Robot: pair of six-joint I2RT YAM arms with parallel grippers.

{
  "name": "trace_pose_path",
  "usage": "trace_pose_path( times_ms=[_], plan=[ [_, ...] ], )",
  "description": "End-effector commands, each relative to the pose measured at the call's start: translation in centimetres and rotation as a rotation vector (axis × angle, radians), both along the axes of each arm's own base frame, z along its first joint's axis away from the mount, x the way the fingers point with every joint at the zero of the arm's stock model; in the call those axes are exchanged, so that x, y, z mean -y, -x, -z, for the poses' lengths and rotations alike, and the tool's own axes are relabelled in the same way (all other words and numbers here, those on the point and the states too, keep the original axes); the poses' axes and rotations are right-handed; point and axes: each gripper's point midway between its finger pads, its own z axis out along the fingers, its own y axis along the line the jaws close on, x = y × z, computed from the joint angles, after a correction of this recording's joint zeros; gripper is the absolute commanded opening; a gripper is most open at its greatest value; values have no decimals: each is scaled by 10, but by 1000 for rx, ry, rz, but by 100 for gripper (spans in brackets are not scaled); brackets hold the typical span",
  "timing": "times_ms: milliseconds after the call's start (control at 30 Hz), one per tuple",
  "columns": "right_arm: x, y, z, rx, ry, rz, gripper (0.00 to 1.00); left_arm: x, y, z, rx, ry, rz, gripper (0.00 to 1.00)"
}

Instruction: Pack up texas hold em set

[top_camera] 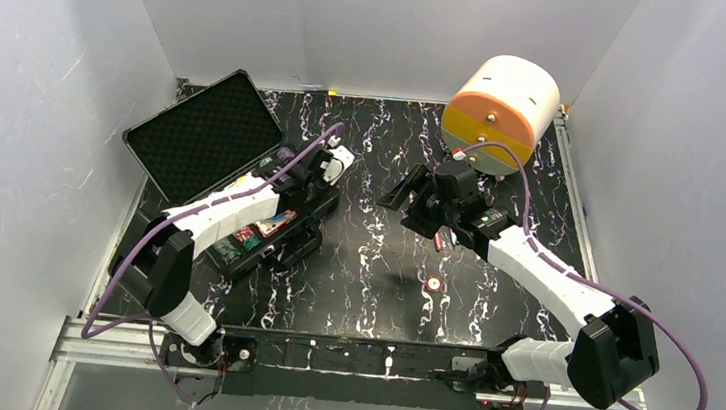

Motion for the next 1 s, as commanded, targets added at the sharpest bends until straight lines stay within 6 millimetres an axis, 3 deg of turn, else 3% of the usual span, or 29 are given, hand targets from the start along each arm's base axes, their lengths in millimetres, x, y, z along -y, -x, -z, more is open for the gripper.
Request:
trace_pose_path(
  times_ms=[0, 200, 467, 733, 833, 967],
  plan=[
    [-3, -2, -2, 7, -15, -9, 85, 3, -3, -28, 44, 62, -10, 26],
    [-4, -2, -1, 8, -14, -11, 85, 1, 0, -19, 23, 62, -17, 0],
    [-2, -1, 1, 5, -8, -12, 85, -4, -10, -2, -13, 50, -67, 0],
    [-1, -3, 2, 11, 3, -8, 85, -2, -2, 13, -77, 66, -53, 0],
    [0, -4, 3, 14, 16, -10, 85, -3, -5, 4, -60, 67, -62, 0],
    [8, -7, 10, 25, 91, -12, 85, 1, -10, -25, -8, 110, -69, 0]
  ],
)
